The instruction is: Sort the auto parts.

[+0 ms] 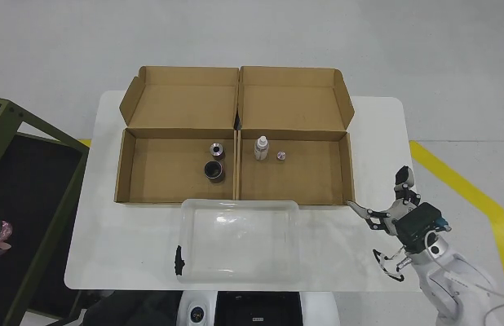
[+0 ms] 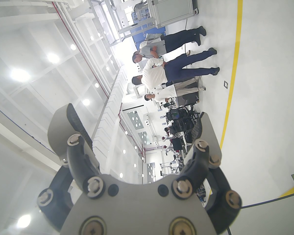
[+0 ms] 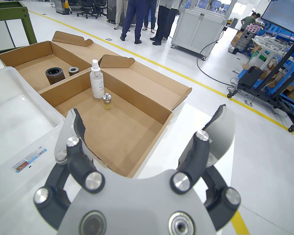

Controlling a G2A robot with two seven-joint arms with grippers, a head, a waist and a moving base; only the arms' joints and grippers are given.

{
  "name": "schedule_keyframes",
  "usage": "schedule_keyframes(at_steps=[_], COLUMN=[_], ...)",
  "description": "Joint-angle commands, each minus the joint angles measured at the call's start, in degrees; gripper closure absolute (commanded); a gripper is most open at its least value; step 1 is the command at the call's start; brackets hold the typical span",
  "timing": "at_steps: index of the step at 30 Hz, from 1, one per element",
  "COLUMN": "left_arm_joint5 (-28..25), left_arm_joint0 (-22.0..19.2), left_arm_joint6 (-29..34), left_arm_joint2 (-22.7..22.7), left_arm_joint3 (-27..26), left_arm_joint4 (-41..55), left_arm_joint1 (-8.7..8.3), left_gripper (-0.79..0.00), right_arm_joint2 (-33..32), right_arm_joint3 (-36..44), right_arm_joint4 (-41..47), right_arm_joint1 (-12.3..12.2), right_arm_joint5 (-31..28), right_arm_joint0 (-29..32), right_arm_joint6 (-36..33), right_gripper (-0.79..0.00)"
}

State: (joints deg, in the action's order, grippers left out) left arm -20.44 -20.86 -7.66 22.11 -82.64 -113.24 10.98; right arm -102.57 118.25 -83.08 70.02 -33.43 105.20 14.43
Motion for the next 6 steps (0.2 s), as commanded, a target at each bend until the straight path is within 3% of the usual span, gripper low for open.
schedule_keyframes(at_steps=[1,6], left_arm_joint5=[0.0,0.0], left_arm_joint0=[0.0,0.0], left_arm_joint6=[0.0,0.0], left_arm_joint2=[0.0,0.0], left_arm_joint3=[0.0,0.0], left_arm_joint4=[0.0,0.0], left_arm_joint1=[0.00,0.00], left_gripper=[-0.785,-0.785], right_arm_joint2=[0.0,0.0], right_arm_joint3=[0.0,0.0], right_arm_joint4=[0.0,0.0], right_arm_joint1=[0.0,0.0], right_arm_joint5=[0.0,0.0], right_arm_joint0=[0.0,0.0], right_arm_joint6=[0.0,0.0], right_gripper=[-0.785,-0.785])
